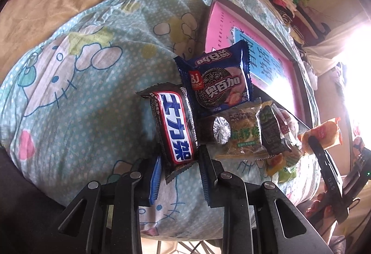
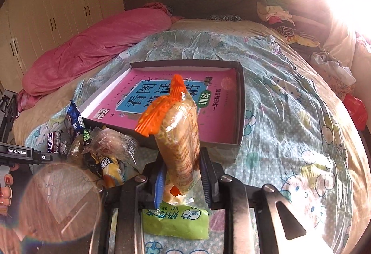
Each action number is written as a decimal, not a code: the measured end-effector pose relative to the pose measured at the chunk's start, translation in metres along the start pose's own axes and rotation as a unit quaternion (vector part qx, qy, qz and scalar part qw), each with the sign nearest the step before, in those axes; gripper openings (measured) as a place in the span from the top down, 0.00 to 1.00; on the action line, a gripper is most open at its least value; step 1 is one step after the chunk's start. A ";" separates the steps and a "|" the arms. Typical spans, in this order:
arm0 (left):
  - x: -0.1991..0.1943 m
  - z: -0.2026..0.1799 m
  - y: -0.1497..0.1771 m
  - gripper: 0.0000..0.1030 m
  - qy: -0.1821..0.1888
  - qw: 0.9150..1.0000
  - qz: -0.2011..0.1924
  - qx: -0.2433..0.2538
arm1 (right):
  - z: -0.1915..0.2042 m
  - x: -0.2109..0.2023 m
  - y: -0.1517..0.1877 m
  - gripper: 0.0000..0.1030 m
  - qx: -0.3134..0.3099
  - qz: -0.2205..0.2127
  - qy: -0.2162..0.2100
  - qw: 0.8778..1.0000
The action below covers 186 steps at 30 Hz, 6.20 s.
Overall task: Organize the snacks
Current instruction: 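Lift the chocolate bar with the left gripper while the right lifts the bread bag, then lower the chocolate bar onto the book while the right lowers the bread bag into the box, then open both grippers to release the snacks inside the pink box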
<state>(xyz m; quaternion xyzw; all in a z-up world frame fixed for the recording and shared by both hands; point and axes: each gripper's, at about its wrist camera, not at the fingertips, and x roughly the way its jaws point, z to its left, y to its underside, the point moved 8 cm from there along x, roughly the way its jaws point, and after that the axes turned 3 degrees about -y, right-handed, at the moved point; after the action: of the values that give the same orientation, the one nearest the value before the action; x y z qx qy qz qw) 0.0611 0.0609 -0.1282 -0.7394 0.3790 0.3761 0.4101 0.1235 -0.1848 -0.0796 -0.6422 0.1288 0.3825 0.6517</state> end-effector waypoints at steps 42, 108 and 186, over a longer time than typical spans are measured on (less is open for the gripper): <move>-0.009 -0.103 -0.075 0.71 0.001 0.989 -0.096 0.115 | -0.034 0.002 -0.032 0.78 0.067 -0.057 -0.005 0.996; 0.055 -0.107 -0.114 0.80 -0.036 0.992 -0.055 0.109 | -0.041 0.030 -0.034 0.51 0.042 -0.037 0.017 0.998; -0.020 -0.117 -0.083 0.32 0.027 0.986 -0.075 0.148 | -0.004 0.038 -0.022 0.27 0.009 -0.004 -0.056 0.998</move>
<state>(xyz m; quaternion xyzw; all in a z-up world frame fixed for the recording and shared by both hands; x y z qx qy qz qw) 0.1535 -0.0071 -0.0392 -0.7069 0.3845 0.2643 0.5316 0.1647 -0.1733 -0.0891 -0.6143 0.0932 0.4144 0.6650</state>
